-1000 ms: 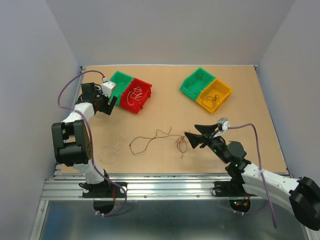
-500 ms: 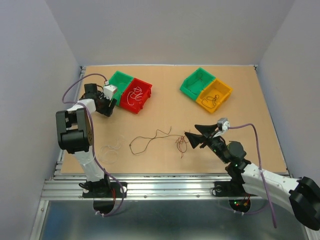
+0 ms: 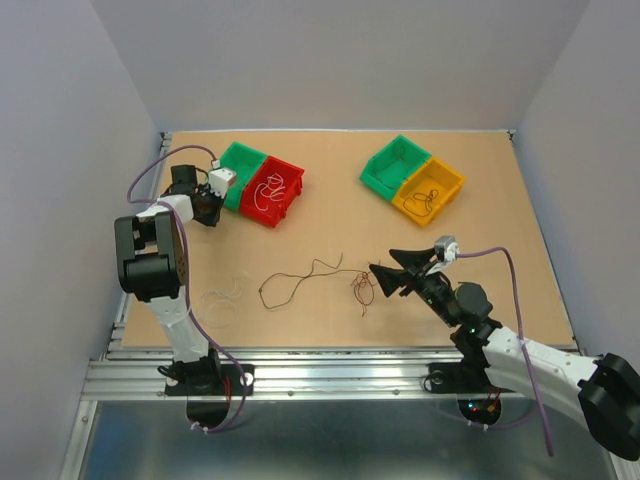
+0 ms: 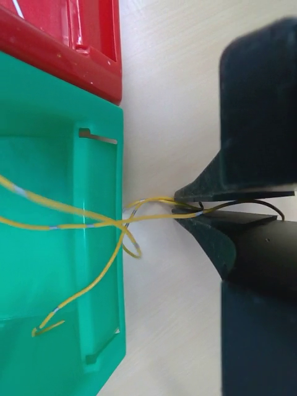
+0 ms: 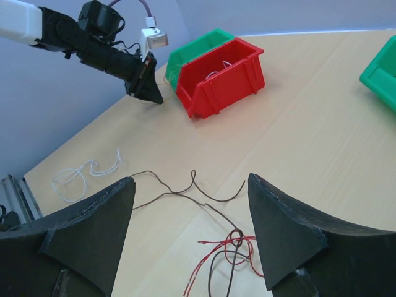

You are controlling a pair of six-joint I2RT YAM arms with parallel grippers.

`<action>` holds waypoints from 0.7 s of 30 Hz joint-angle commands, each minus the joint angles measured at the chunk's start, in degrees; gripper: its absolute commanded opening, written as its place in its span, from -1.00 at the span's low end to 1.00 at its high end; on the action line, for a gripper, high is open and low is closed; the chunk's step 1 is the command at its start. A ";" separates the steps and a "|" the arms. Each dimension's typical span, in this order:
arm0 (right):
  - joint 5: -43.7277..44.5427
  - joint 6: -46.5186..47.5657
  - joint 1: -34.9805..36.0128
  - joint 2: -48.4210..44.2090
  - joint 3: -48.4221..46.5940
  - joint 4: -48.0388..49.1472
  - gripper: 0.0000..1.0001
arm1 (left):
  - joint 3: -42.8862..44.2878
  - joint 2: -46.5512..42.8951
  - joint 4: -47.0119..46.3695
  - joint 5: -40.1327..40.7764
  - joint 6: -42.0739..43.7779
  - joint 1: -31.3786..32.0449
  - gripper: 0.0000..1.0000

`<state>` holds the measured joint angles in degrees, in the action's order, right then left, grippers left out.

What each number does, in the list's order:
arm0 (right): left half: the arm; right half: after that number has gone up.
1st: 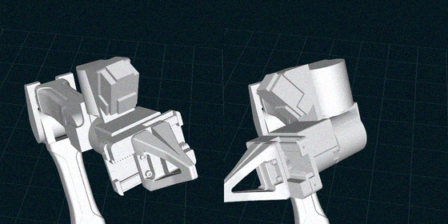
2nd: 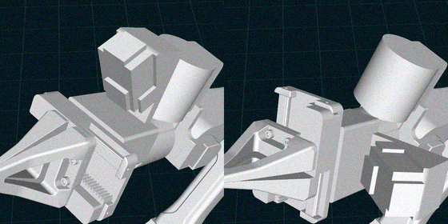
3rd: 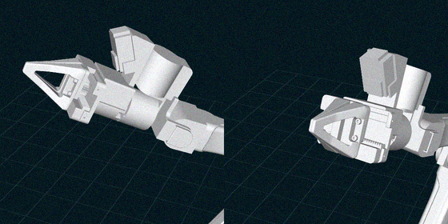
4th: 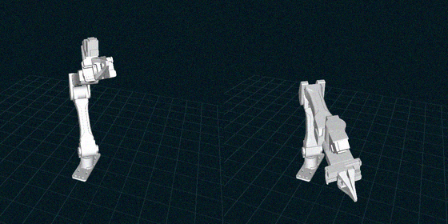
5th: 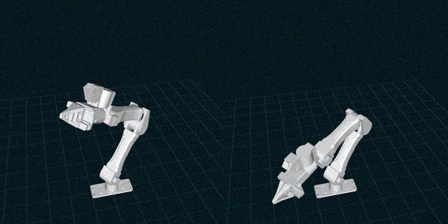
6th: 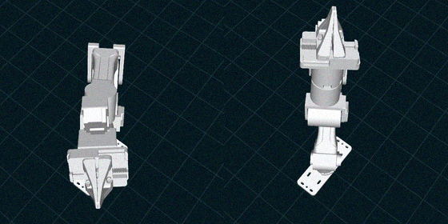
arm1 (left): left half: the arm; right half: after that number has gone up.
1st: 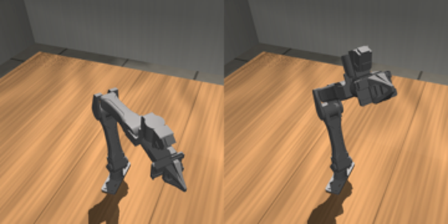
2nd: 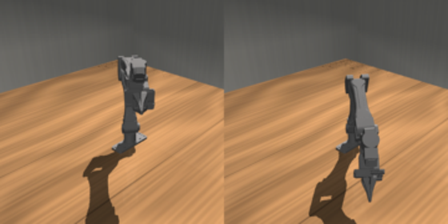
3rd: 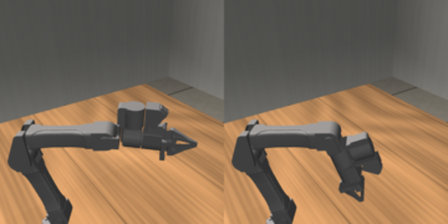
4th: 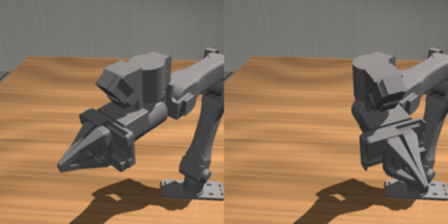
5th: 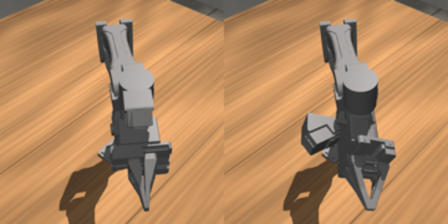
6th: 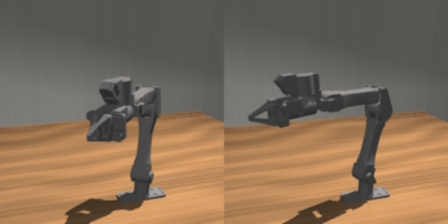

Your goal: Untangle the cables

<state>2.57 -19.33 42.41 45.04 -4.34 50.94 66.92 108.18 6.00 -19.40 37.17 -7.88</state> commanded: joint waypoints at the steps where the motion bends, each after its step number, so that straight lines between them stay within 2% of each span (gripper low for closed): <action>1: 0.33 0.00 0.30 -0.12 0.03 1.01 0.57 | 1.03 0.72 -0.64 0.68 0.63 -0.29 -0.76; 3: 0.25 0.00 0.21 -0.21 0.03 1.01 0.57 | 0.85 -0.07 -0.64 0.24 0.71 -0.29 -0.78; 6: 0.16 -0.09 0.21 -0.21 0.03 1.01 0.57 | 1.02 -1.12 -0.64 0.32 0.54 -0.29 -1.00; 15: -0.11 -0.27 0.21 0.40 -0.32 1.09 0.57 | 8.31 -7.10 6.21 3.92 -1.39 0.58 -1.00; 21: -0.02 -0.44 0.30 0.58 -0.14 1.01 0.57 | 18.68 -4.83 11.48 4.72 -3.41 3.12 -1.00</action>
<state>2.57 -19.44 42.41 45.52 -4.34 50.89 80.14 105.75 14.48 -15.42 35.48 -6.68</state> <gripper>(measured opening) 0.785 0.058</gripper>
